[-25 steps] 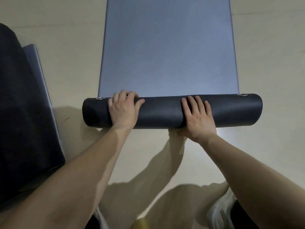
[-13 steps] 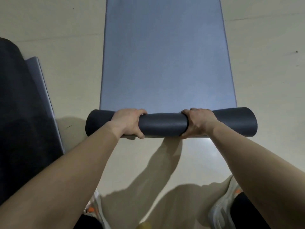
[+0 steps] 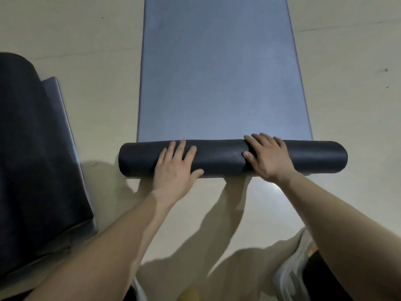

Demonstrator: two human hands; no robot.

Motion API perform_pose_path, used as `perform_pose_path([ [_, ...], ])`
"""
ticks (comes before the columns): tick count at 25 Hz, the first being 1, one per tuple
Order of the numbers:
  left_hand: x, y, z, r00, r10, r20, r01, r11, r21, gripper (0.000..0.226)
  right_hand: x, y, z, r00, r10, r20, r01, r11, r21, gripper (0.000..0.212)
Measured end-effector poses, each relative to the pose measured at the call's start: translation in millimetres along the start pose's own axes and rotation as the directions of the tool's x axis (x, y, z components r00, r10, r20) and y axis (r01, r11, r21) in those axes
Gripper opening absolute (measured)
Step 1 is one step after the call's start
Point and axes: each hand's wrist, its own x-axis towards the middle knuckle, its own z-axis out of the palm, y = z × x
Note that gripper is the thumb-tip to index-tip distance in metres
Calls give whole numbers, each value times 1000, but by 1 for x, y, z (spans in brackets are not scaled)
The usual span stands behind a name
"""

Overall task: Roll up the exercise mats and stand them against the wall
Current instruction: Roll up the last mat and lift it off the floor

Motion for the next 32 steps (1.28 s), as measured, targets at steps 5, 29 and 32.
perform_pose_path([
  [5,83,-15,-5,973,16,230,-11,1000,-23,125,-8,-16,20,987,66,-144,-83,990,-113,83],
  [29,51,-23,-42,799,127,587,98,937,-336,86,-73,-44,-1,982,71,177,-41,985,-168,129],
  [32,16,-10,-27,990,-81,118,88,994,-58,79,1,-28,-20,967,50,250,-38,998,-52,141],
])
